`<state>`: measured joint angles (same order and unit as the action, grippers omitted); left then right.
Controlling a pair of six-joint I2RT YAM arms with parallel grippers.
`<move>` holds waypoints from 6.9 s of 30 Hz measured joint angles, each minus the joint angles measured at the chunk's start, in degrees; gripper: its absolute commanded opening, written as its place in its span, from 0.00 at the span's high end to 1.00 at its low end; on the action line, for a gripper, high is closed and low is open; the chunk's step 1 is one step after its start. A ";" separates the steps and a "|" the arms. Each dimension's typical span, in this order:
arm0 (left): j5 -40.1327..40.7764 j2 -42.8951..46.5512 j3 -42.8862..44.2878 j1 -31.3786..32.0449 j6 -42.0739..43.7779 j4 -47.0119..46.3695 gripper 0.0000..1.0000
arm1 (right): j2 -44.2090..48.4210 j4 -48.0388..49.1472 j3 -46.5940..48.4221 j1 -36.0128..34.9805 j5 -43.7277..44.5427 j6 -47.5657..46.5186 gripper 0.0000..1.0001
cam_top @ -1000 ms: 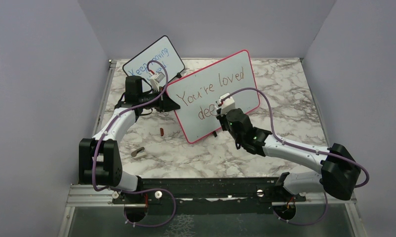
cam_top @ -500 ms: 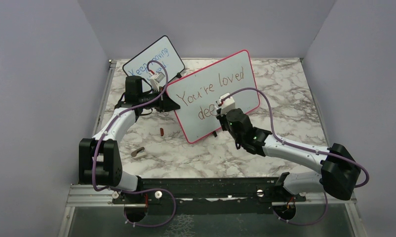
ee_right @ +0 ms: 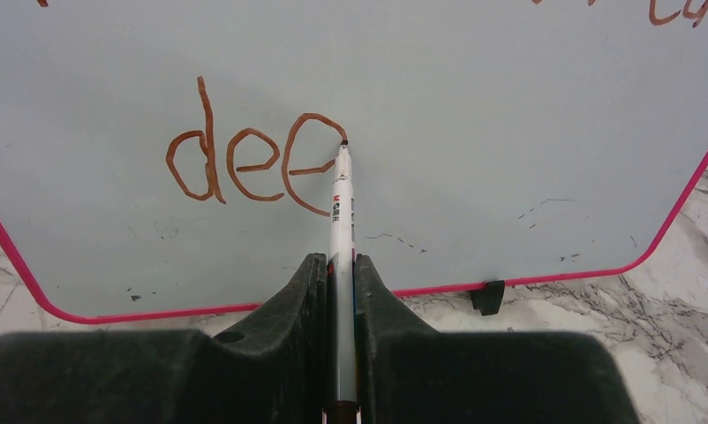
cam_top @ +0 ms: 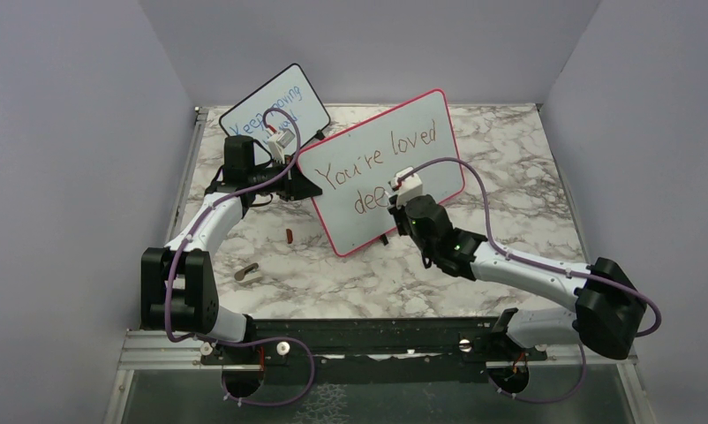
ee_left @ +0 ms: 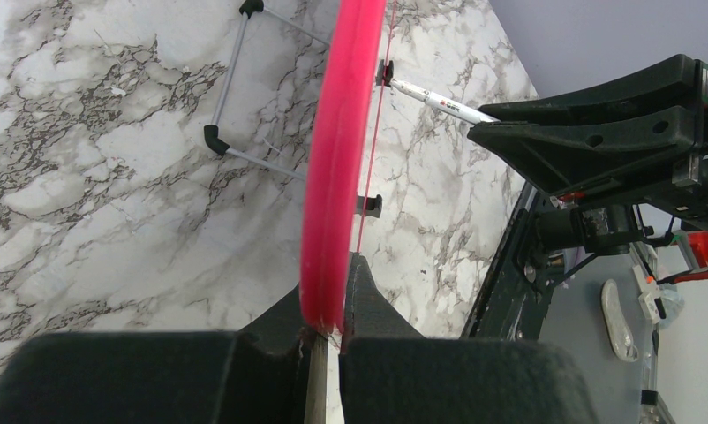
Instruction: Write a sentence on the whiteboard
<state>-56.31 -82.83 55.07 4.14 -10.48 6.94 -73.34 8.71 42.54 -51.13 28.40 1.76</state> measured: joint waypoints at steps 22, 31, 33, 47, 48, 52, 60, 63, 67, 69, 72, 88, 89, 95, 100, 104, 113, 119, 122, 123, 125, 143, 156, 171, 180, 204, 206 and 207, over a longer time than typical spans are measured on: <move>0.00 0.00 0.04 0.00 0.00 0.02 1.00 | 4.26 -1.95 -0.50 0.26 -0.74 0.15 0.99; 0.00 0.00 0.11 0.02 0.00 0.09 1.00 | 3.76 -1.90 -0.50 0.74 -0.76 -0.46 1.00; 0.00 0.00 0.11 0.02 0.00 0.11 1.00 | 3.26 -1.90 -0.50 0.98 -0.76 -0.52 1.00; 0.00 0.00 0.11 0.00 0.00 0.13 1.00 | 1.70 -1.11 -0.50 1.60 -0.81 -0.79 1.00; 0.00 0.00 0.13 0.02 0.00 0.13 1.00 | 1.53 -1.05 -0.50 1.66 -0.83 -0.79 0.99; 0.00 0.00 0.15 0.02 0.00 0.15 1.00 | 1.05 -0.94 -0.50 1.79 -0.83 -0.79 1.00; 0.15 0.00 0.22 0.02 0.00 0.35 1.00 | 0.59 -0.72 -0.48 2.08 -0.87 -0.79 1.00; 0.15 0.00 0.24 0.02 0.00 0.42 1.00 | 0.59 -0.74 -0.48 2.08 -0.98 -0.79 0.99; 0.17 0.00 0.31 0.02 0.00 0.48 1.00 | 0.48 -1.36 -0.04 2.12 -1.11 -0.79 0.99; 0.17 0.00 0.31 0.02 0.00 0.48 1.00 | 0.42 -1.90 0.22 2.14 -1.22 -0.76 1.00; 0.20 0.00 0.31 0.02 0.00 0.50 1.00 | 0.42 -2.32 0.24 2.14 -1.38 -0.68 1.00; 0.42 0.00 0.31 0.00 0.04 0.48 1.00 | 0.44 -10.01 0.00 2.14 -3.93 1.77 1.00; 0.42 0.00 0.31 0.00 0.07 0.48 1.00 | 0.44 -10.49 -0.09 2.14 -4.11 1.92 1.00; 0.39 0.00 0.33 0.00 0.13 0.48 1.00 | 0.70 -13.29 -0.85 2.14 -4.87 2.75 1.00; 0.39 0.00 0.33 0.00 0.13 0.48 1.00 | 1.62 -13.49 -0.85 2.14 -5.16 2.73 1.00; 0.39 0.00 0.33 0.00 0.13 0.50 1.00 | 4.07 -12.63 -0.94 2.25 -4.98 2.54 1.00; 0.39 0.00 0.42 0.00 0.13 0.52 1.00 | 5.07 -6.71 -0.92 2.80 -3.48 0.24 0.99; 0.37 0.00 0.42 0.00 0.13 0.52 1.00 | 2.89 -3.91 -0.87 3.26 -3.39 -0.39 0.99; 0.39 0.00 0.42 0.00 0.13 0.52 1.00 | 1.99 -3.19 -0.81 3.41 -3.41 -0.52 1.00; 0.37 0.00 0.42 0.00 0.13 0.52 1.00 | 1.81 -2.95 -0.79 3.52 -3.41 -0.55 1.00; 0.39 0.00 0.42 0.00 0.13 0.52 1.00 | 1.64 -2.64 -0.70 3.58 -3.43 -0.59 1.00; 0.39 -0.02 0.42 0.00 0.09 0.55 1.00 | 0.37 -1.03 0.52 4.11 -3.69 -2.01 0.99; 0.50 -0.02 0.42 0.00 0.00 0.48 1.00 | -0.13 -0.61 0.57 5.97 -2.34 -1.92 1.00; 0.50 -0.02 0.42 0.00 0.02 0.50 1.00 | -0.02 -1.92 0.57 6.25 -3.21 0.63 1.00; 0.50 -0.02 0.42 0.00 0.02 0.50 1.00 | 0.63 -3.93 0.46 6.36 -4.96 1.68 1.00; 0.48 -0.02 0.42 0.00 0.02 0.50 1.00 | 2.43 -7.82 0.33 6.62 -9.75 2.51 0.99; 0.48 -0.02 0.42 0.00 0.02 0.50 1.00 | 2.99 -8.02 0.33 6.62 -9.05 2.29 1.00; 0.48 -0.02 0.42 0.00 0.04 0.50 1.00 | 3.34 -7.98 0.33 6.62 -8.48 2.08 1.00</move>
<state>-55.83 -82.85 55.48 4.14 -10.44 7.44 -70.00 0.73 42.87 -44.51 19.92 3.84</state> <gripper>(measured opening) 0.040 0.167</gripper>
